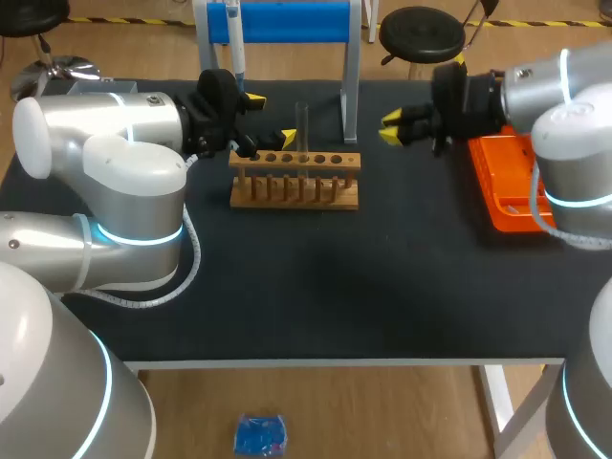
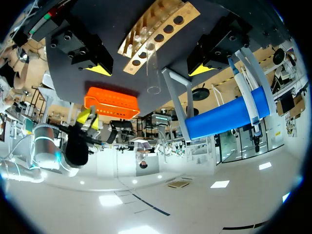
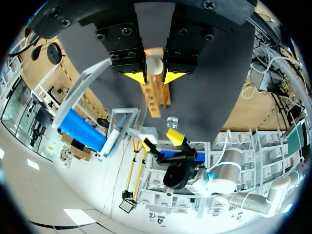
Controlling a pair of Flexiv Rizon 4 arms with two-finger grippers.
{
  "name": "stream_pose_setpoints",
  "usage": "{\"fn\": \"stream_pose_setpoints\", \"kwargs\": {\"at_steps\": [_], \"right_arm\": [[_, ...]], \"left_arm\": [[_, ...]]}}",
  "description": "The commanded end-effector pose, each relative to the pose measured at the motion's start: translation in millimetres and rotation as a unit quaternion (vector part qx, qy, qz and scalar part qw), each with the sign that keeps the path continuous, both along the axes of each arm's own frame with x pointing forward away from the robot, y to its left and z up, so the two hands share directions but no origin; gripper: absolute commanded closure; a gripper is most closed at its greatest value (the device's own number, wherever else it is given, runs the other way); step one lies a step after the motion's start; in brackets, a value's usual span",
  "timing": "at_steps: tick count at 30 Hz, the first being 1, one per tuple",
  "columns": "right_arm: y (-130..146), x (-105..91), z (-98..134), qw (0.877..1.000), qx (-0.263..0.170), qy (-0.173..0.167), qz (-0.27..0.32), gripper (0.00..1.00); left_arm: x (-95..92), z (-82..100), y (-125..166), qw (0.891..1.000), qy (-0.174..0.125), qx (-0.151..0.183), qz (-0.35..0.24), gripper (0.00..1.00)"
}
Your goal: Invert the test tube, pick up the pipette, mount the tip to pipette, aspirate from beaker and dispense into the tube, eject the tip, return the pipette, and cap with the stopper.
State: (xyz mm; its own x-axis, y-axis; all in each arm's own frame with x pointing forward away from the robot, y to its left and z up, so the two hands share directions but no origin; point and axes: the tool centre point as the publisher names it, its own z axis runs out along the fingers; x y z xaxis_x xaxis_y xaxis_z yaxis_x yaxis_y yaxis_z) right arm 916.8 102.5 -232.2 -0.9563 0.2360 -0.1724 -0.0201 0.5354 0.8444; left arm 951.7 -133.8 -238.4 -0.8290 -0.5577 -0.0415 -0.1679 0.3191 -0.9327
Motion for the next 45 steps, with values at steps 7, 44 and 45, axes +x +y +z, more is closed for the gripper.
{"fn": "stream_pose_setpoints", "kwargs": {"at_steps": [7,44,45], "right_arm": [[42.3,30.0,21.2,1.0,-0.02,0.024,0.003,1.0],[138.6,83.5,22.8,0.999,-0.031,0.019,0.022,1.0],[139.2,84.1,22.1,0.999,-0.029,0.019,0.023,1.0]], "left_arm": [[1.0,0.5,0.4,1.0,0.001,0.0,-0.002,0.0],[1.0,0.5,0.4,1.0,0.001,0.0,-0.002,0.0],[1.0,0.5,0.4,1.0,0.001,0.0,-0.002,0.0]]}}
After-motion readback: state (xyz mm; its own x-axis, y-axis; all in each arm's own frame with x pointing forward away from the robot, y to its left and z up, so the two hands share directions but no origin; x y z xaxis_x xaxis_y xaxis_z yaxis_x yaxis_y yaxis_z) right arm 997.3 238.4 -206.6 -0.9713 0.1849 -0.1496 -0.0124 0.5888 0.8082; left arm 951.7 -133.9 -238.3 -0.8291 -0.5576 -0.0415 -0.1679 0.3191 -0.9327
